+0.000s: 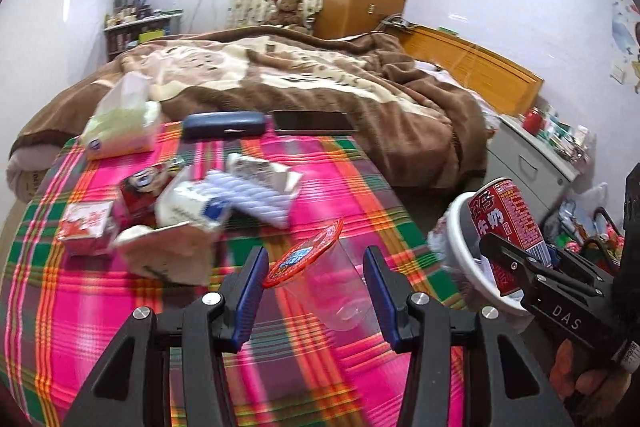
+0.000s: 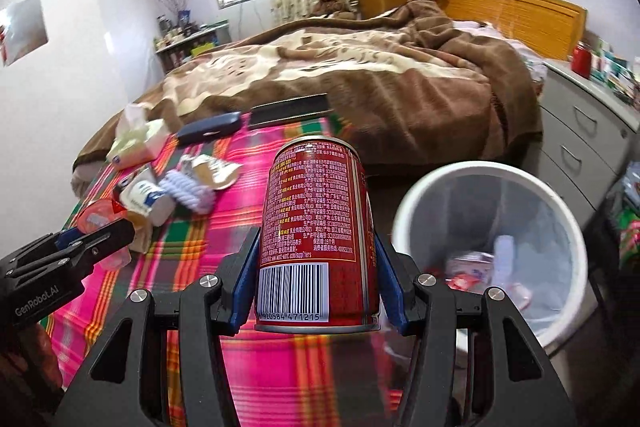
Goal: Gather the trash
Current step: 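Carry the can and cup over the wastebasket and open both grippers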
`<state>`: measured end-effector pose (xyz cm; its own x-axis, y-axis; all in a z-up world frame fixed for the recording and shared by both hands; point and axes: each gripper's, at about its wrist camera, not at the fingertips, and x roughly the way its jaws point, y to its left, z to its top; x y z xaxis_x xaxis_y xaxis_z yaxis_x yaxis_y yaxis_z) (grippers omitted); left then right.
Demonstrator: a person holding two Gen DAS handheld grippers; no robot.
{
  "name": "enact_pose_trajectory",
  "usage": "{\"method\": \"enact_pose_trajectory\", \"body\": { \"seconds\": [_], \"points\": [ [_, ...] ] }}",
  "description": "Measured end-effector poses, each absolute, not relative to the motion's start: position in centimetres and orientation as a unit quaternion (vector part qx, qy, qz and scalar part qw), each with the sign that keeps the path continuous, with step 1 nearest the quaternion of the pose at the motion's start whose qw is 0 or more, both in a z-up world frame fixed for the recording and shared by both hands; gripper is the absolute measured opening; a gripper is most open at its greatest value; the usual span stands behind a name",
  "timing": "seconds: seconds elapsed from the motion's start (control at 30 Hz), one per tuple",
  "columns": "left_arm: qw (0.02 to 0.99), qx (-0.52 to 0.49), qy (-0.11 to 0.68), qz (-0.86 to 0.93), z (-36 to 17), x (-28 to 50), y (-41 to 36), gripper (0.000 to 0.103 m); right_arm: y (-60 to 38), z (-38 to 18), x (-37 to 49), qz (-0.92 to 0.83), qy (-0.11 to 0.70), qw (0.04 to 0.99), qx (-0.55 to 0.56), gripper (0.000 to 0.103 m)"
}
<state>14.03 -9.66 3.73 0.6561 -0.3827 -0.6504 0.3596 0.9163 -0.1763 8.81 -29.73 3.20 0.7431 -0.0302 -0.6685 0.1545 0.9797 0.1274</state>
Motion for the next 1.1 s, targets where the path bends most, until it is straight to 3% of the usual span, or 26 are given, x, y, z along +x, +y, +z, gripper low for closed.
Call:
{"method": "enact_pose_trajectory", "body": {
  "seconds": [0.57, 1.1],
  "points": [
    [0.873, 0.028, 0.364, -0.324, 3.9, 13.8, -22.9, 0.050, -39.4, 2.3, 7.0, -0.139, 0.365, 0.913, 0.118, 0.054],
    [0.831, 0.063, 0.404, -0.378, 0.5, 14.5, -32.7, 0.050, -44.3, -0.2, 6.5, -0.168, 0.416, 0.886, 0.118, 0.054]
  ]
}}
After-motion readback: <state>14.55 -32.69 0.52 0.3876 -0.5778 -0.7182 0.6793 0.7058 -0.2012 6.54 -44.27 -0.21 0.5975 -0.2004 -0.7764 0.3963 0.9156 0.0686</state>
